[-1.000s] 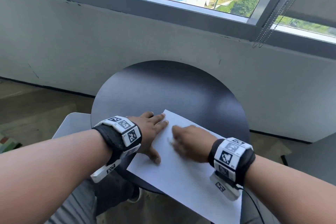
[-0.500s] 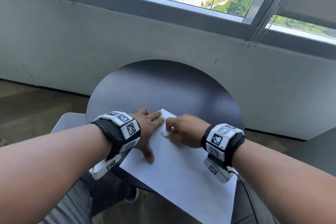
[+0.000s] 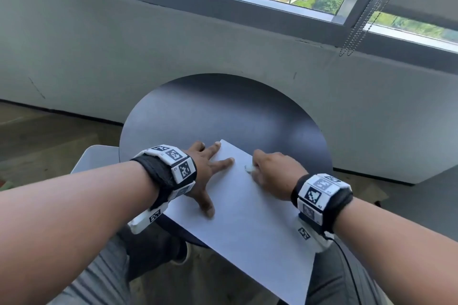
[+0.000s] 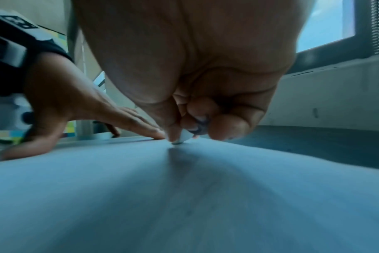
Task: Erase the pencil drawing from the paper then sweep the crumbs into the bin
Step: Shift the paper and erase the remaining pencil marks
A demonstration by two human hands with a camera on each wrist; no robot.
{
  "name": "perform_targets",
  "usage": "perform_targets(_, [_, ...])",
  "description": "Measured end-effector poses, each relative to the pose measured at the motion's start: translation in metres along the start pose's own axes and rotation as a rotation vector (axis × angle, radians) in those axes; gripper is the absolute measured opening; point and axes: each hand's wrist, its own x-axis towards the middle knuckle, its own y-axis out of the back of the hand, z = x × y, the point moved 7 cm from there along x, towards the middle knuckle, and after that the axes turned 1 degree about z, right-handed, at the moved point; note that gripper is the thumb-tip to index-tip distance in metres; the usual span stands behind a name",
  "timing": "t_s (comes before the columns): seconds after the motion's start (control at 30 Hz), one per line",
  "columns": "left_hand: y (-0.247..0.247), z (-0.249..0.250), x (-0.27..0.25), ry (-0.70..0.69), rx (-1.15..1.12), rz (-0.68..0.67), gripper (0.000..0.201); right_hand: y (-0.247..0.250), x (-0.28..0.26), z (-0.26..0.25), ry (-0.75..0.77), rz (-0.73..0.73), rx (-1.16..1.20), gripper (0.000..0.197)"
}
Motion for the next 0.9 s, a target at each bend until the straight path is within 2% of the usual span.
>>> perform_targets(0.07, [0.0,0.001,0.001,0.0,0.007,-0.014,0.135,-0.007,-0.018,-0.024,0.161,-0.027,0.015,0.019])
perform_targets(0.13, [0.0,0.002,0.003,0.005,0.017,-0.018,0.137,-0.018,-0.051,-0.062,0.426,-0.146,0.031,0.018])
perform_targets(0.17, [0.001,0.003,0.003,0.009,0.024,-0.021,0.137,-0.023,-0.059,-0.068,0.473,-0.211,0.049,0.014])
perform_targets(0.2, [0.001,0.004,0.003,0.013,0.032,-0.022,0.137,-0.022,-0.056,-0.064,0.454,-0.22,0.063,0.014])
perform_targets(0.23, [0.002,0.005,0.002,0.017,0.036,-0.023,0.137,-0.019,-0.045,-0.05,0.366,-0.203,0.071,0.019])
perform_targets(0.3, [0.003,0.006,0.002,0.025,0.036,-0.02,0.136,-0.005,-0.022,-0.011,0.092,-0.067,0.044,0.028])
perform_targets(0.33, [0.004,0.006,0.002,0.028,0.036,-0.021,0.136,-0.004,-0.019,0.0,0.017,-0.026,0.046,0.029])
perform_targets(0.37, [0.005,0.005,0.002,0.03,0.042,-0.026,0.136,-0.006,-0.022,-0.001,0.027,-0.015,0.041,0.029])
perform_targets(0.4, [0.006,0.004,0.003,0.032,0.052,-0.033,0.137,-0.01,-0.03,-0.013,0.11,-0.023,0.042,0.026])
perform_targets(0.47, [0.008,0.002,0.005,0.029,0.079,-0.04,0.137,-0.023,-0.054,-0.05,0.383,-0.113,0.056,0.022])
perform_targets(0.5, [0.009,0.002,0.004,0.03,0.092,-0.043,0.137,-0.028,-0.063,-0.059,0.459,-0.17,0.054,0.023])
perform_targets(0.53, [0.01,0.001,0.004,0.033,0.105,-0.047,0.137,-0.027,-0.064,-0.056,0.457,-0.188,0.067,0.029])
perform_targets(0.6, [0.015,-0.001,0.002,0.047,0.124,-0.045,0.136,-0.019,-0.043,-0.026,0.293,-0.11,0.067,0.039])
perform_targets(0.7, [0.026,-0.007,0.001,0.063,0.151,0.006,0.128,-0.012,-0.023,0.008,0.02,-0.047,0.194,0.033])
perform_targets(0.77, [0.031,-0.006,0.002,0.024,0.166,0.078,0.113,-0.015,-0.016,0.009,-0.047,-0.042,0.254,0.03])
perform_targets(0.83, [0.023,-0.001,0.002,-0.016,0.096,0.087,0.103,-0.017,-0.011,0.007,-0.08,-0.057,0.249,0.03])
perform_targets(0.9, [0.006,-0.001,0.002,-0.005,0.027,0.049,0.119,-0.013,-0.01,0.001,-0.068,-0.049,0.199,0.032])
